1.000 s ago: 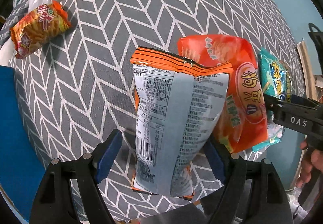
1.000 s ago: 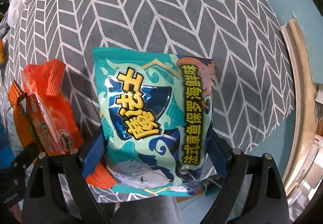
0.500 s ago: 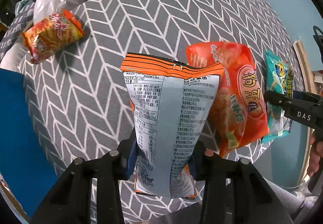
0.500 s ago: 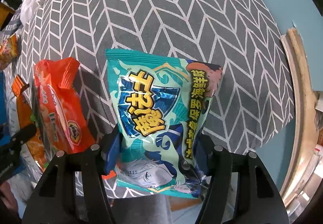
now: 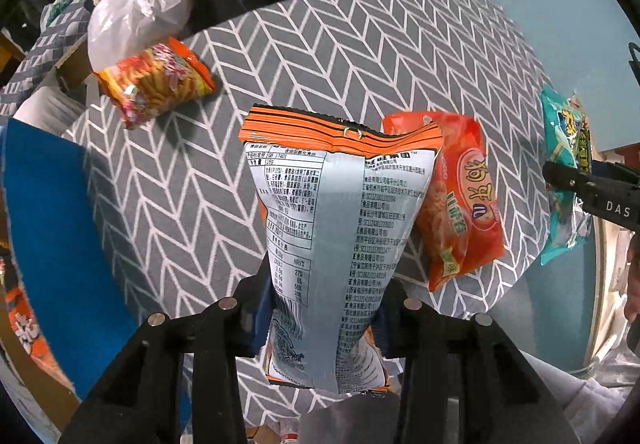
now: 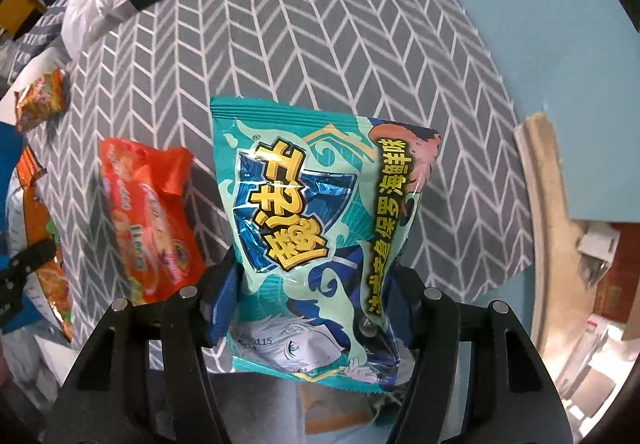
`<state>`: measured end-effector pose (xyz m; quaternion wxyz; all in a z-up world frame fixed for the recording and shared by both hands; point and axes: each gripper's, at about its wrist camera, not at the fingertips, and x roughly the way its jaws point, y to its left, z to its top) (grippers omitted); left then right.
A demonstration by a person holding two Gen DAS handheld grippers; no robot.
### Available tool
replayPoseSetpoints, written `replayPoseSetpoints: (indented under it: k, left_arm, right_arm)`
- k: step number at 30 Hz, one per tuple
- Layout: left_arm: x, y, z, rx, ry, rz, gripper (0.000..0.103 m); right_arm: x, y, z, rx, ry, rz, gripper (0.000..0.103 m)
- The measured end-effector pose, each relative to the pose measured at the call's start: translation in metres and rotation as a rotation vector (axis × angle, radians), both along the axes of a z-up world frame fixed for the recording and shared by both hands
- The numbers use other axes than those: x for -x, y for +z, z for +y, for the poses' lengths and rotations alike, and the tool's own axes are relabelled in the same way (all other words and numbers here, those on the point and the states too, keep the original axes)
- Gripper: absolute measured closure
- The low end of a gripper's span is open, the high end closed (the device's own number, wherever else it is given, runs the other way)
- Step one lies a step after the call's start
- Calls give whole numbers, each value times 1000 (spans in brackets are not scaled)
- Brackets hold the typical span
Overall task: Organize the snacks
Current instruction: 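Lift both held bags and carry them over the box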
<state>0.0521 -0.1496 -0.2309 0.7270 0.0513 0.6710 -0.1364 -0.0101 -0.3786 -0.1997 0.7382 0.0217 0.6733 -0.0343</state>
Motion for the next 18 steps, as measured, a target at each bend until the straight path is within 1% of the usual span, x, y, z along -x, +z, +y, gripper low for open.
replayPoseSetpoints:
  k: [3, 5, 6, 7, 10, 18]
  left_arm:
    - [-2, 15, 14, 0, 18, -17, 62]
    - [-2, 25, 24, -1, 43, -27, 62]
    - [-5, 26, 21, -2, 52, -29, 62]
    - [-4, 31, 26, -1, 66, -35, 62]
    - [-1, 41, 36, 3, 94, -47, 62]
    - [1, 60, 67, 6, 154, -64, 62]
  right_arm:
    - [-4, 19, 4, -6, 14, -16, 40]
    - [0, 30, 7, -7, 27, -29, 40]
    - [1, 35, 9, -8, 34, -34, 40]
    - [0, 41, 10, -8, 43, -38, 40]
    - [-15, 51, 13, -15, 61, -47, 40]
    - [-24, 76, 37, -26, 133, -84, 40]
